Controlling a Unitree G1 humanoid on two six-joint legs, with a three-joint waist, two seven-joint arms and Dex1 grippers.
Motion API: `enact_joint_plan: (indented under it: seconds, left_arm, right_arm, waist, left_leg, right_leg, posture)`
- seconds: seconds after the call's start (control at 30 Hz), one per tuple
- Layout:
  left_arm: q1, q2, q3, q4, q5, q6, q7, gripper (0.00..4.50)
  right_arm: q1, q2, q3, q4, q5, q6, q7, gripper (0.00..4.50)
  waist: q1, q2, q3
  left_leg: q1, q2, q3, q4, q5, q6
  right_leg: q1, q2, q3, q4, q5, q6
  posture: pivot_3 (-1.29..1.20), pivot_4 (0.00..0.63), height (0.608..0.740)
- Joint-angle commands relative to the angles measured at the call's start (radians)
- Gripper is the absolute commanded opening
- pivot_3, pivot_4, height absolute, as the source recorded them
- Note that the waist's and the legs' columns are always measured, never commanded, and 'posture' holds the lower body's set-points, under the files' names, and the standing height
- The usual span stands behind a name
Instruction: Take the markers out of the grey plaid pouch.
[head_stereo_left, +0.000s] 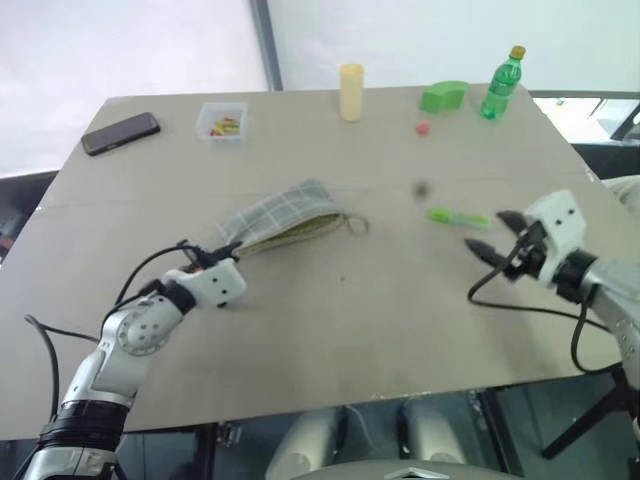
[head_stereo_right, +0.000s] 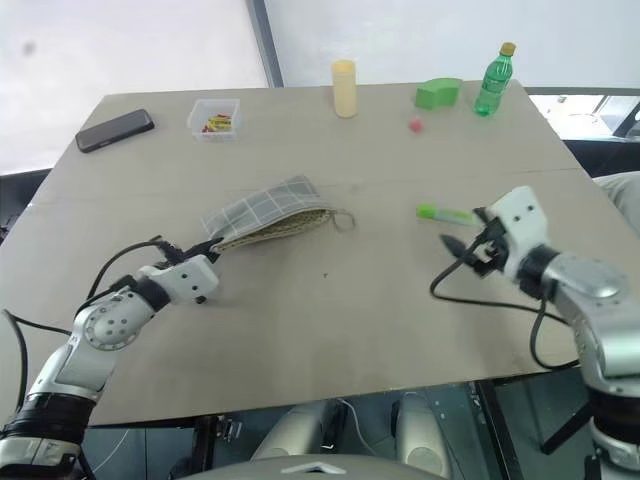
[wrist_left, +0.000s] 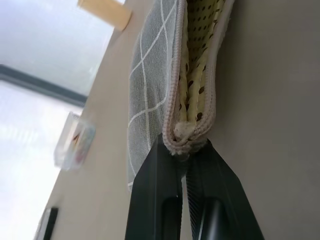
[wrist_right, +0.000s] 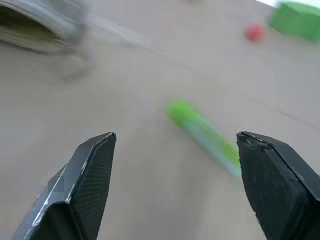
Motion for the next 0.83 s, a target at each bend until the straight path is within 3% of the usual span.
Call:
enact_joint_plan:
  seconds: [0.03,0.17,0.2,0.27,0.33,0.4,0.47,0.53,0.83]
  left_arm:
    - [0.041,-0.006,0.018,-0.076,-0.104,0.020,-0.064,0.91]
    - [0.135,-0.008,0.036,-0.196,-0.308,0.086,-0.205,2.83]
    - [0.191,-0.014,0.059,-0.282,-0.467,0.190,-0.265,3.22]
    - [0.314,0.015,0.102,-0.435,-0.696,0.350,-0.372,3.22]
    - [0.392,0.029,0.184,-0.549,-0.908,0.521,-0.386,3.22]
    - [0.420,0.038,0.260,-0.626,-1.051,0.607,-0.407,3.25]
    - [0.422,0.054,0.314,-0.669,-1.150,0.677,-0.420,3.81]
    - [0.430,0.067,0.344,-0.704,-1.160,0.729,-0.405,4.44]
    - [0.378,0.091,0.388,-0.794,-1.183,0.911,-0.308,4.44]
  right_arm:
    - [0.045,0.017,0.036,-0.090,0.015,-0.010,-0.016,3.96]
    - [0.089,0.005,0.048,-0.094,-0.007,-0.045,-0.011,3.96]
    - [0.109,-0.010,0.040,-0.089,-0.024,-0.069,-0.004,3.96]
    - [0.157,-0.045,0.017,-0.082,-0.090,-0.133,-0.014,3.96]
    - [0.208,-0.061,-0.065,-0.062,0.009,-0.118,0.064,3.96]
    - [0.272,-0.083,-0.142,-0.037,0.017,-0.145,0.096,4.47]
    - [0.337,-0.093,-0.214,-0.043,0.030,-0.165,0.125,4.50]
    - [0.390,-0.091,-0.275,-0.055,0.054,-0.177,0.146,4.50]
    - [0.517,-0.095,-0.387,-0.099,0.053,-0.185,0.138,4.50]
  waist:
    - [0.006,0.000,0.000]
    - [0.008,0.000,0.000]
    - [0.007,0.000,0.000]
    - [0.004,0.000,0.000]
    - [0.004,0.001,0.001]
    - [0.011,0.002,0.002]
    - [0.022,0.002,0.002]
    - [0.022,0.003,0.002]
    - [0.008,0.002,0.001]
  left_leg:
    - [0.000,0.000,0.000,0.000,0.000,0.000]
    - [0.000,0.000,0.000,0.001,0.000,0.000]
    - [0.000,0.000,0.001,0.001,0.000,0.000]
    - [0.000,0.001,0.001,0.000,0.000,0.000]
    - [0.000,0.002,0.002,0.000,-0.001,0.001]
    - [0.000,0.004,0.002,0.000,-0.002,0.001]
    - [0.001,0.006,0.001,0.001,-0.002,0.001]
    - [0.003,0.007,0.002,0.001,-0.001,0.001]
    - [0.009,0.009,0.007,0.000,-0.002,0.000]
  right_leg:
    - [0.000,0.000,0.000,0.000,0.000,0.000]
    - [0.000,0.000,0.000,0.001,0.000,0.000]
    - [0.000,0.000,0.000,0.001,0.000,0.000]
    - [0.000,0.000,0.000,0.000,0.000,0.000]
    - [0.000,0.000,0.000,0.000,0.000,0.000]
    - [0.000,0.002,0.000,-0.001,0.000,0.000]
    - [0.001,0.003,-0.002,0.000,0.000,0.000]
    - [0.003,0.004,-0.002,-0.001,-0.001,0.000]
    - [0.007,-0.002,-0.002,-0.001,-0.006,0.000]
  posture:
    - [0.00,0.150,0.740]
    - [0.00,0.150,0.740]
    - [0.00,0.150,0.740]
    - [0.00,0.150,0.740]
    - [0.00,0.150,0.740]
    - [0.00,0.150,0.740]
    - [0.00,0.150,0.740]
    - [0.00,0.150,0.740]
    - [0.00,0.150,0.740]
